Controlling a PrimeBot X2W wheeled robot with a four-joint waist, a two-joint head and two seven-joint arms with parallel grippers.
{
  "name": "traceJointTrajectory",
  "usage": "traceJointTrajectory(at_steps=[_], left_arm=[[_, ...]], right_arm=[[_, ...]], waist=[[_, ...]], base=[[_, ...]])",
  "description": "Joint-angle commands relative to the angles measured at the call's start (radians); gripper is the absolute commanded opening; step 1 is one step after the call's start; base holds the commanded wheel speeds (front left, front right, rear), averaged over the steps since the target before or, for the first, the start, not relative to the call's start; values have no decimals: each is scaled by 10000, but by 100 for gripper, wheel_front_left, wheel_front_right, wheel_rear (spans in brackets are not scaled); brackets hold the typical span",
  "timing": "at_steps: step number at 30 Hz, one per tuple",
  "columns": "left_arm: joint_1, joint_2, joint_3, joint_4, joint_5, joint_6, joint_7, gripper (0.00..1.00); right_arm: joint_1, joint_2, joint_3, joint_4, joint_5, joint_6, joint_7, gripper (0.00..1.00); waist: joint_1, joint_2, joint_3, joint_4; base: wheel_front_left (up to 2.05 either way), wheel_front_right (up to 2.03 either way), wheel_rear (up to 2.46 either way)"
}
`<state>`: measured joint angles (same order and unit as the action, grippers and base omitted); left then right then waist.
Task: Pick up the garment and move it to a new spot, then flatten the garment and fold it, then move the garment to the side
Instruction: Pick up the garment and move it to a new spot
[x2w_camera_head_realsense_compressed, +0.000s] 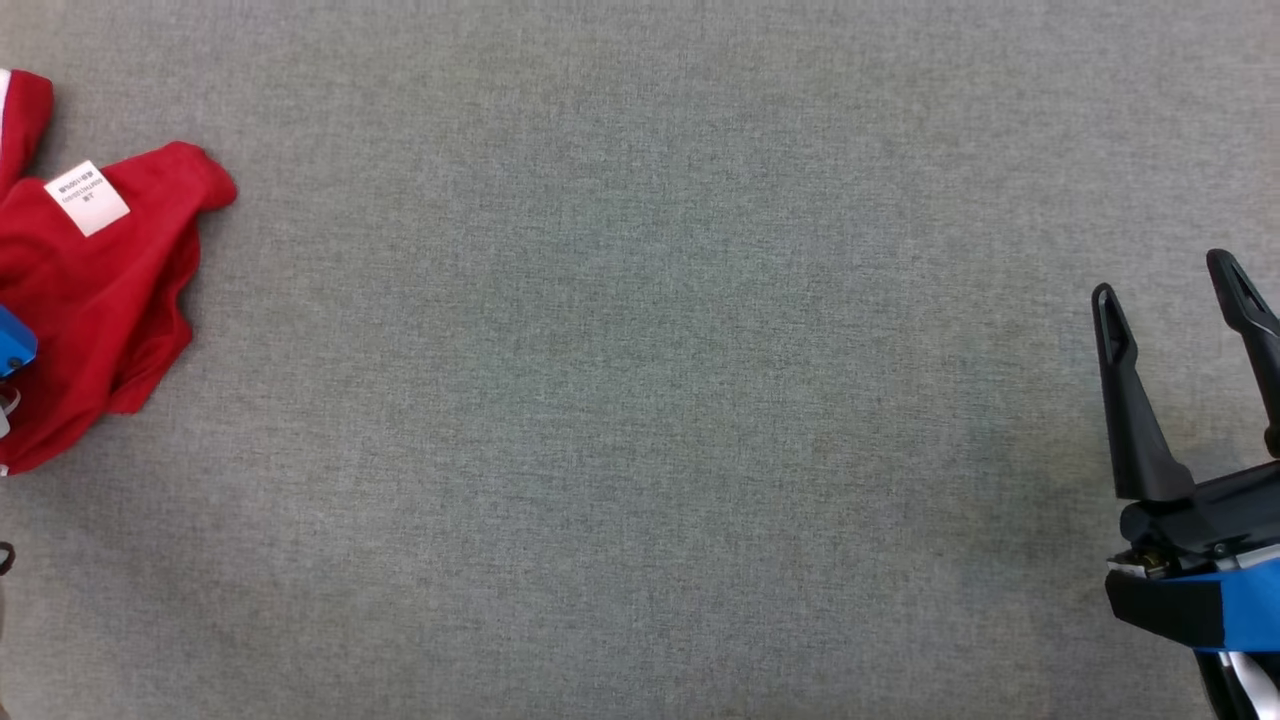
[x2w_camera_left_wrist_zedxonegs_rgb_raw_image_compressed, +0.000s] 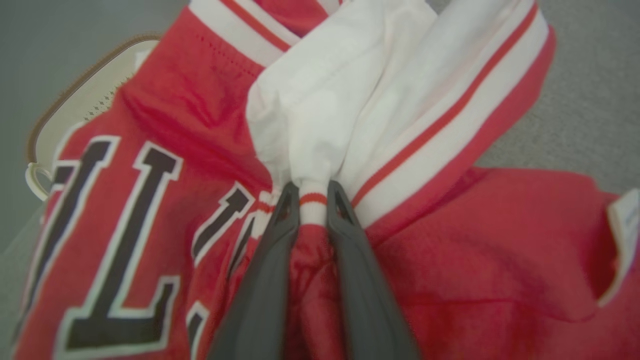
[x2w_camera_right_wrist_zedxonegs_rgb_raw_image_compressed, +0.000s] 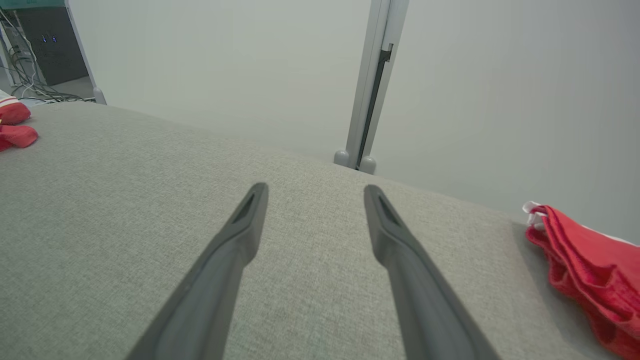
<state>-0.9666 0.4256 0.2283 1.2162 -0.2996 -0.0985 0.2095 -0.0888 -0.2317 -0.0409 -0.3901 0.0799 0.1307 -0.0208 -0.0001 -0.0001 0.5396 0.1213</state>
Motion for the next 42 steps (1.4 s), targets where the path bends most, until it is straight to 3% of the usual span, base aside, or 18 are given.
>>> traceJointTrajectory(at_steps=[1, 11, 22, 32, 42], left_arm=[[341, -168, -119, 233, 9, -70, 50, 0], [-521, 66, -1208, -1252, 605, -300, -1762, 0], [-1665, -43, -2954, -4595, 1024, -317, -3730, 0], [-2416, -988, -4116, -6797, 1032, -318, -3367, 0], [-2115, -2333, -5869, -6943, 687, -318, -3129, 0]], right_arm=[[66, 44, 38, 59, -24, 1, -76, 100], [-37, 492, 381, 851, 94, 1, -553, 100], [102, 1136, 667, 2121, 340, 1, -1361, 100], [145, 1542, 736, 2982, 539, 1, -1911, 100], [32, 1781, 853, 3726, 706, 1, -2289, 100]], waist=[[1, 1, -133, -93], [1, 1, -1188, -555], [1, 1, -2480, -1722], [1, 1, -2947, -3003], [1, 1, -3052, -4130]], base=[[0, 0, 0], [0, 0, 0], [0, 0, 0], [0, 0, 0], [0, 0, 0]])
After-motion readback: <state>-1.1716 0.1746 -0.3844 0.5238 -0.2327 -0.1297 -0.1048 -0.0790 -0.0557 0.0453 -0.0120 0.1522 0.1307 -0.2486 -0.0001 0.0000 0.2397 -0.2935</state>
